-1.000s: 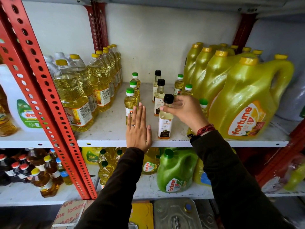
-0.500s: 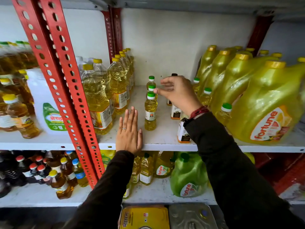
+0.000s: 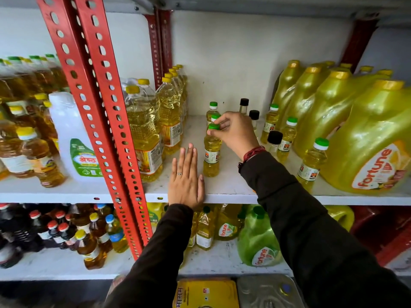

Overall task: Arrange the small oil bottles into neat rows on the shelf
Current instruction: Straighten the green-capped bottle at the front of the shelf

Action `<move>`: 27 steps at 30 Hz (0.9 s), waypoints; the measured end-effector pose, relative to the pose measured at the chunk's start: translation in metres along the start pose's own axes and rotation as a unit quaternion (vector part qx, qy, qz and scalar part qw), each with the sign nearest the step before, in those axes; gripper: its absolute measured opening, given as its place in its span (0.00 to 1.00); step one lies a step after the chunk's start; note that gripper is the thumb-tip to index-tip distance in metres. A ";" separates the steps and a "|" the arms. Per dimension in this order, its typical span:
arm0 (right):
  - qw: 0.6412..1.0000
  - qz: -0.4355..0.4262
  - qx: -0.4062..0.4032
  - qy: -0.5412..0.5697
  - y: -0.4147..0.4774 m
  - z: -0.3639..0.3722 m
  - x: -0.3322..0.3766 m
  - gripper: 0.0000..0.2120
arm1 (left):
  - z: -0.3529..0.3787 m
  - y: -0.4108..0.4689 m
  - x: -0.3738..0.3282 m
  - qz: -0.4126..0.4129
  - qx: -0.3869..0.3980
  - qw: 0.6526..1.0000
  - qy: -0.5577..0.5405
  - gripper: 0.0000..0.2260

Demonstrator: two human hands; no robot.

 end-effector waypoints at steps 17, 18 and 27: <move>0.988 0.082 0.075 0.103 -0.002 0.015 -0.016 0.20 | 0.002 0.000 0.002 -0.013 0.012 1.000 -0.006 0.32; 0.988 0.080 0.073 0.106 -0.003 0.015 -0.017 0.20 | 0.002 0.000 0.002 -0.013 0.013 1.000 -0.005 0.32; 0.986 0.089 0.062 0.125 -0.007 0.011 -0.017 0.18 | 0.003 0.001 0.002 -0.015 0.017 1.000 -0.001 0.33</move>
Point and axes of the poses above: each hand's wrist, its own y-axis towards the middle knuckle, its own z-axis out of the palm, x = y × z, the point moved 8 cm from there along y, towards the middle knuckle, and after that the axes turned 5 degrees about z, right-handed, at the moved point
